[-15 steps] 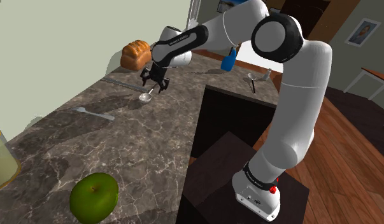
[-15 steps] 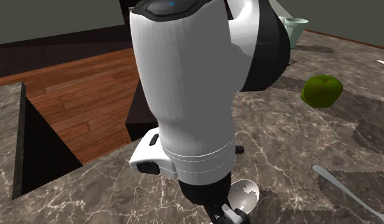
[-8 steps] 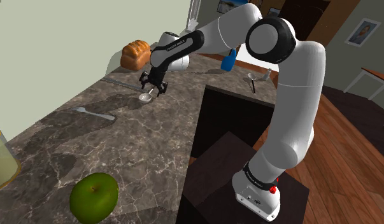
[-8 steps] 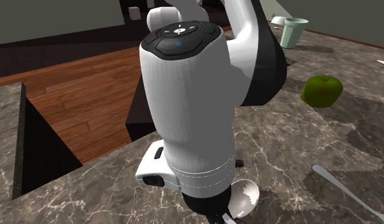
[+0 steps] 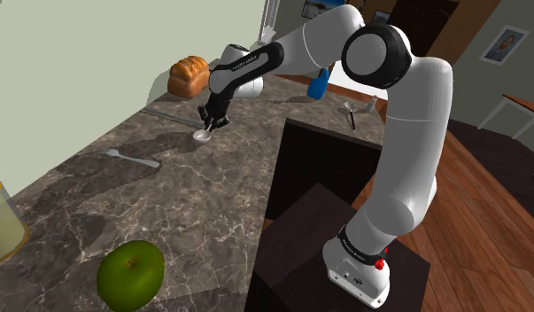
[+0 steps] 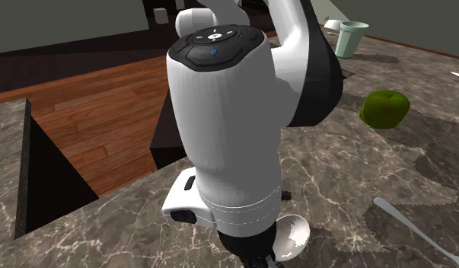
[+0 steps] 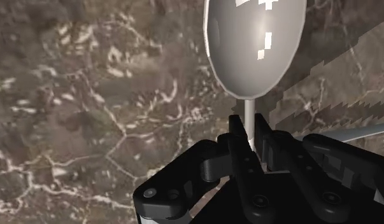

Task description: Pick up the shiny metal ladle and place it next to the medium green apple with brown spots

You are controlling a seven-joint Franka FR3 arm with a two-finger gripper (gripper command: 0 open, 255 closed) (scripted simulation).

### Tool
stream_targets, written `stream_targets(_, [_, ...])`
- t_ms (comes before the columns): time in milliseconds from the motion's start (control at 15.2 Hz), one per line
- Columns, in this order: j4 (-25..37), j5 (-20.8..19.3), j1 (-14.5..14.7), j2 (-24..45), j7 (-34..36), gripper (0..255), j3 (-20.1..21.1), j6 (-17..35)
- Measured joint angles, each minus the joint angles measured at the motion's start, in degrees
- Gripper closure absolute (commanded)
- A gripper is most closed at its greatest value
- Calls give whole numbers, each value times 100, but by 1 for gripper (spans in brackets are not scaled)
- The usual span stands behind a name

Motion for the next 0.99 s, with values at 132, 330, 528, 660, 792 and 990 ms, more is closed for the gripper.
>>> stream_targets(132, [0, 0, 1, 1, -1, 255, 1, 3])
stream_targets(330, [-1, 0, 1, 1, 0, 255, 1, 4])
stream_targets(528, [5, -1, 0, -58, 9, 255, 1, -62])
stream_targets(660, [59, -8, 0, -121, 26, 255, -1, -177])
stream_targets(792, [66, -11, 2, -227, 46, 255, -1, -290])
stream_targets(990, [138, -14, -15, -357, 54, 255, -5, -491])
